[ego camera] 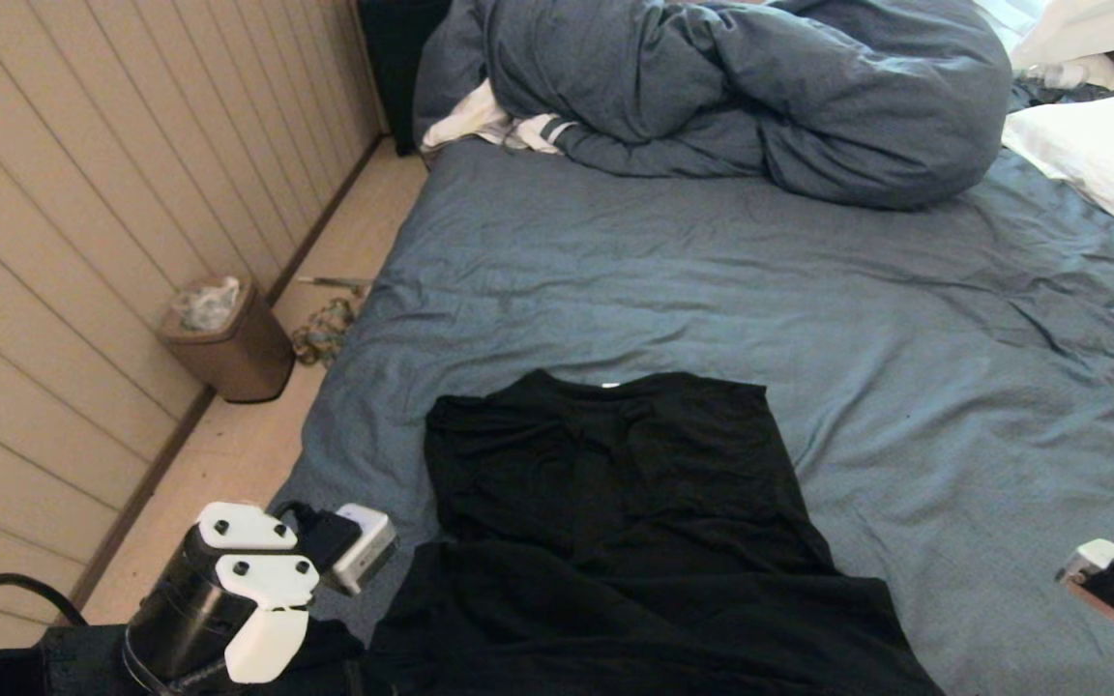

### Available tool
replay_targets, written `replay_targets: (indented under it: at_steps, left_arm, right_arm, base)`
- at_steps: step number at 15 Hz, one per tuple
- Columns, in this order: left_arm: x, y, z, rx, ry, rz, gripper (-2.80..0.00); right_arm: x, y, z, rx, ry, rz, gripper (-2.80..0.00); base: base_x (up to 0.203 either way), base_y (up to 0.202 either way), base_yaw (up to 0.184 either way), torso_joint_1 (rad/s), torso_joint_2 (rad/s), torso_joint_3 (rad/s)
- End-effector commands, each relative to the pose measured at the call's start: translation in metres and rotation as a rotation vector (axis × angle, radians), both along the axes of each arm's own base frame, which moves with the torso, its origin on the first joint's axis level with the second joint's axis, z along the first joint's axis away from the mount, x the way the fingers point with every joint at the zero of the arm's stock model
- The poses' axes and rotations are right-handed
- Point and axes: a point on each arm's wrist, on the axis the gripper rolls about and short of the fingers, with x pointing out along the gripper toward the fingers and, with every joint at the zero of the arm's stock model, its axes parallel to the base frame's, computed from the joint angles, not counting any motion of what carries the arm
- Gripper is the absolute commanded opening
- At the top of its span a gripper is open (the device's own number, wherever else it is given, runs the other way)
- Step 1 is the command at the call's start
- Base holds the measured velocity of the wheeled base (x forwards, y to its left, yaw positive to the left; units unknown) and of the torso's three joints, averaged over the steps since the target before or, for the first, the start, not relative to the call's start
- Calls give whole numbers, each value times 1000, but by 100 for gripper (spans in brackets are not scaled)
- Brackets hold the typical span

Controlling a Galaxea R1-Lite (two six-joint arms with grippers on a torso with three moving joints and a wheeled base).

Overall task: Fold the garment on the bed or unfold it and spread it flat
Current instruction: Unford the black T-shirt

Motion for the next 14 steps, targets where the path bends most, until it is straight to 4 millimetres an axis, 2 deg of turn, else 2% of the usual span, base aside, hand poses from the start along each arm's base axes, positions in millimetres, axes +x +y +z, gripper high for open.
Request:
replay_targets:
  at_steps: [1,5,7,8,9,14]
  left_arm:
    - [-3,-3,-14,40,52,-22,-280]
    - [-14,2,-26,70,105,-61,-280]
    - [-20,1,-29,80,114,-85,-280]
    - [-21,0,-29,76,116,-85,0]
    - [-22,0,-29,74,121,-83,0]
    - [-30,3,-27,64,112,-109,0]
  right_arm:
    - [8,1,-11,-17,81,11,-280]
    - [10,1,-26,-96,137,48,-280]
    - [10,1,-27,-98,138,48,-280]
    - [10,1,-27,-98,142,46,-280]
    - [10,0,-28,-100,142,45,0]
    - [11,0,-25,-104,127,46,0]
  base:
    - [0,0,0,0,0,0]
    - [0,0,0,0,0,0]
    - [0,0,0,0,0,0]
    - [0,0,0,0,0,0]
    - [0,0,0,0,0,0]
    - [0,0,0,0,0,0]
